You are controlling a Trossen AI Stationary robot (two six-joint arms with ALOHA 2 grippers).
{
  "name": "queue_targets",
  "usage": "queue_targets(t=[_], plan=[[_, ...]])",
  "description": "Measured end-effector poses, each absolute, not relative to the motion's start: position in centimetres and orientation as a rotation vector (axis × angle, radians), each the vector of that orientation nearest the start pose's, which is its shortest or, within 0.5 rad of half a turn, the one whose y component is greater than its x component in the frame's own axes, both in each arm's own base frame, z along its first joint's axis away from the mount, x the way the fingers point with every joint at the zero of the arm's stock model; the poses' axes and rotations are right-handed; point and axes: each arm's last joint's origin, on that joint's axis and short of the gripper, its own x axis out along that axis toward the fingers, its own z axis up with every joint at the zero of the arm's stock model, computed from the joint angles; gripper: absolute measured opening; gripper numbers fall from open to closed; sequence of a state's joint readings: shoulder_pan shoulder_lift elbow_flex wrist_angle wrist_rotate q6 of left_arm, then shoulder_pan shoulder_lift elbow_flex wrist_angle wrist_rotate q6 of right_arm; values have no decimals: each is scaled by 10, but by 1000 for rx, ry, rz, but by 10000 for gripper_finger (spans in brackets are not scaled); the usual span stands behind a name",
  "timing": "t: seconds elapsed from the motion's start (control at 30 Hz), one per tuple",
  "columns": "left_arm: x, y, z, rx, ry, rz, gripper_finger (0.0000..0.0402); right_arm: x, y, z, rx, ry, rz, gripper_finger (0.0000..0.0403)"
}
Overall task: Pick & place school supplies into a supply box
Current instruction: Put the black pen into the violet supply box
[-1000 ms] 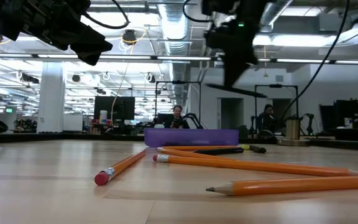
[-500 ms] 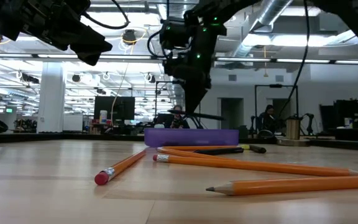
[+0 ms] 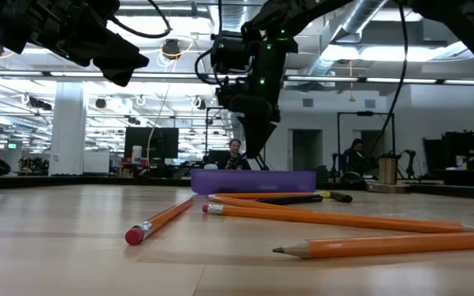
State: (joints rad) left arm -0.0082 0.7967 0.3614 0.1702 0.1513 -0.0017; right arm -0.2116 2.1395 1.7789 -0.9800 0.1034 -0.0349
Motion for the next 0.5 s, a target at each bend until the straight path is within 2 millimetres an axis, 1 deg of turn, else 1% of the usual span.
queue_targets(t=[0.13, 0.2, 0.27, 0.33, 0.43, 0.5], plan=[[176, -6, 218, -21, 264, -158, 104, 415, -92, 204, 56, 1420, -246, 149], [176, -6, 218, -21, 264, -158, 104, 412, -92, 211, 58, 1426, -273, 160], [176, -6, 218, -21, 261, -158, 104, 402, -90, 221, 54, 1450, -300, 168], [177, -6, 218, -20, 260, -150, 104, 394, -86, 237, 50, 1407, -331, 173], [181, -5, 220, -23, 267, -119, 104, 371, -78, 261, 68, 1344, -381, 178], [184, -5, 221, -17, 276, -108, 104, 350, -70, 273, 89, 1299, -426, 180]])
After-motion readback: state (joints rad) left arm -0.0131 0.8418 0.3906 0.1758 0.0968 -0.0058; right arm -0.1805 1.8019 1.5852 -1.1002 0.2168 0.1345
